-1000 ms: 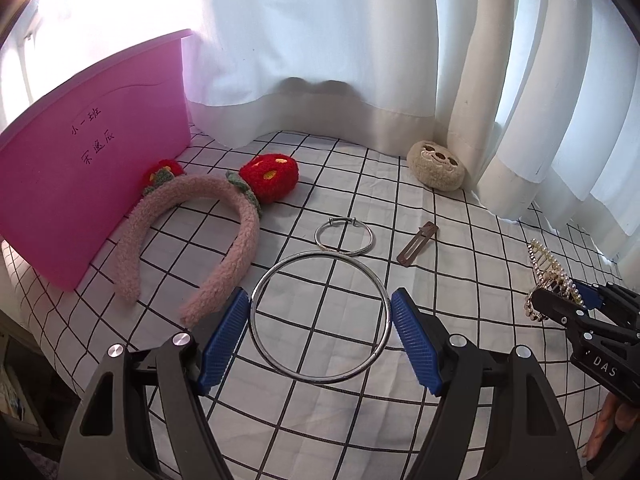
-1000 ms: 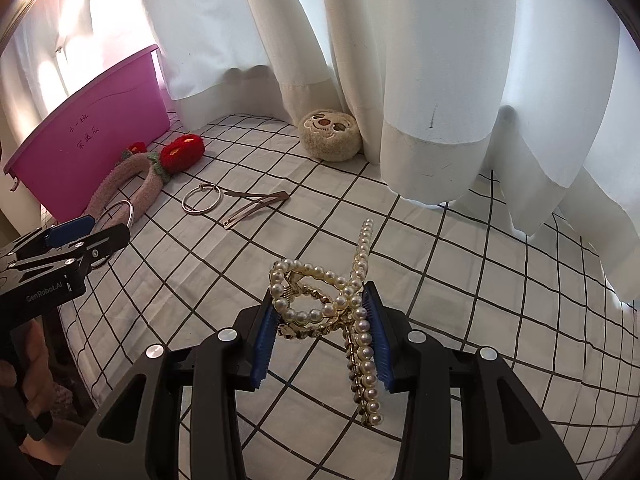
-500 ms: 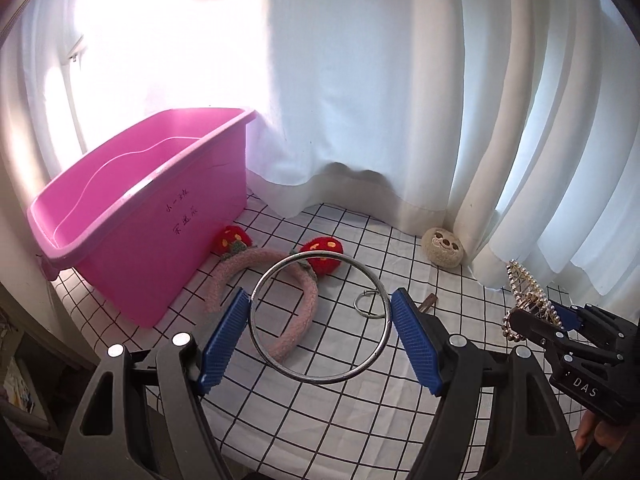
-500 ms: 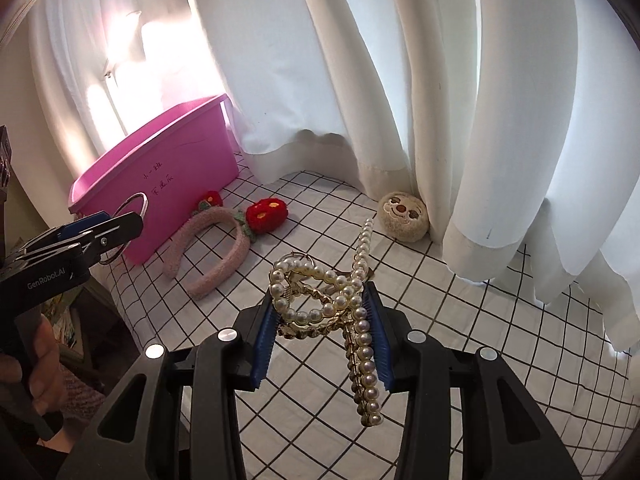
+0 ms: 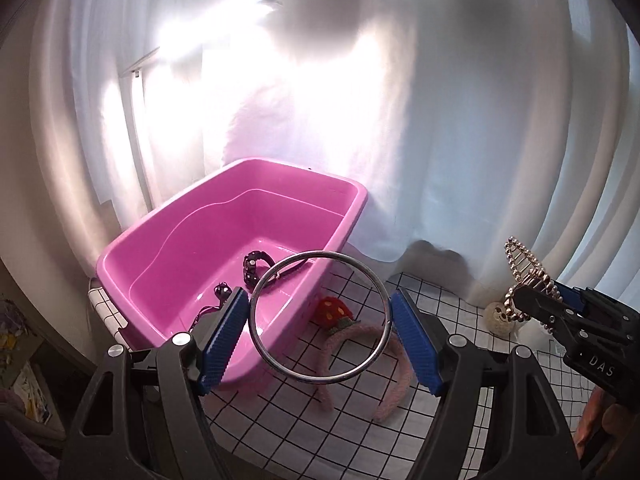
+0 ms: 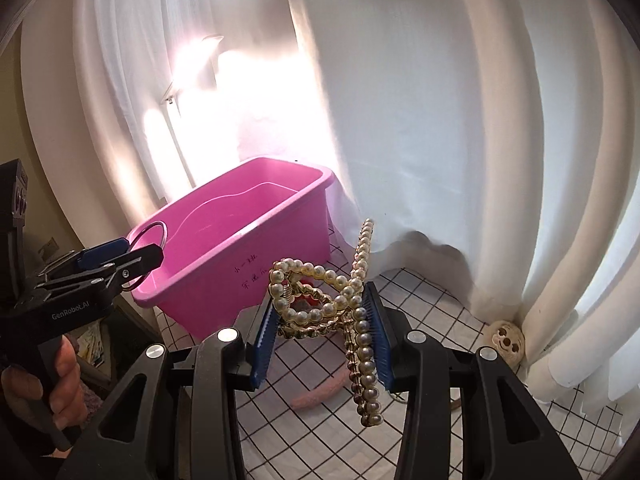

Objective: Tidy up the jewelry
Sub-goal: 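Lift and carry the hoop and pearl clip over the pink tub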

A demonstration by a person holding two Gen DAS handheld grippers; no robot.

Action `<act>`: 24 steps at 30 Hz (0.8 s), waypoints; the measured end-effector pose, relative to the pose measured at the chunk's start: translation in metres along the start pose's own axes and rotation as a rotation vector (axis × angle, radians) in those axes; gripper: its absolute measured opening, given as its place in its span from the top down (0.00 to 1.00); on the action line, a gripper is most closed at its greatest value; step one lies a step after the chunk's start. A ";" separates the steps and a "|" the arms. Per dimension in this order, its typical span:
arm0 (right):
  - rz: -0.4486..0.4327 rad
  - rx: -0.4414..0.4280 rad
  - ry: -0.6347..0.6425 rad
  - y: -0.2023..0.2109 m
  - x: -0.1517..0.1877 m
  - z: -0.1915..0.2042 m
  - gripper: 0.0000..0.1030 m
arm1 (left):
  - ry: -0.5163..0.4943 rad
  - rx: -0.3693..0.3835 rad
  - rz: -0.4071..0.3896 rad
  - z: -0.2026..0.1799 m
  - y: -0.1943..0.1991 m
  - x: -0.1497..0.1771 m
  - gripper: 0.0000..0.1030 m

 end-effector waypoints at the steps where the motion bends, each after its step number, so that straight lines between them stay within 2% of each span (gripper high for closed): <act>1: -0.008 -0.007 0.009 -0.006 -0.011 0.008 0.61 | 0.005 -0.006 -0.007 0.011 -0.002 -0.007 0.31; 7: -0.024 -0.071 0.054 -0.058 -0.066 0.052 0.61 | 0.039 -0.036 -0.007 0.071 -0.026 -0.047 0.31; 13: 0.021 -0.134 0.079 -0.122 -0.103 0.087 0.61 | 0.066 -0.074 0.008 0.120 -0.058 -0.073 0.31; 18: 0.107 -0.164 0.096 -0.177 -0.128 0.107 0.61 | 0.098 -0.086 0.090 0.146 -0.092 -0.079 0.31; 24: 0.247 -0.182 0.092 -0.233 -0.129 0.110 0.61 | 0.123 -0.082 0.221 0.156 -0.131 -0.074 0.31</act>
Point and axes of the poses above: each gripper's, at about its wrist camera, not at the fingertips, and y roughly against the way its jaws point, z to its left, x to its underside, the point moved 2 cm from there along -y, roughly the way its jaws point, and after that the axes turned 6 degrees about y, right-handed, at the moved point
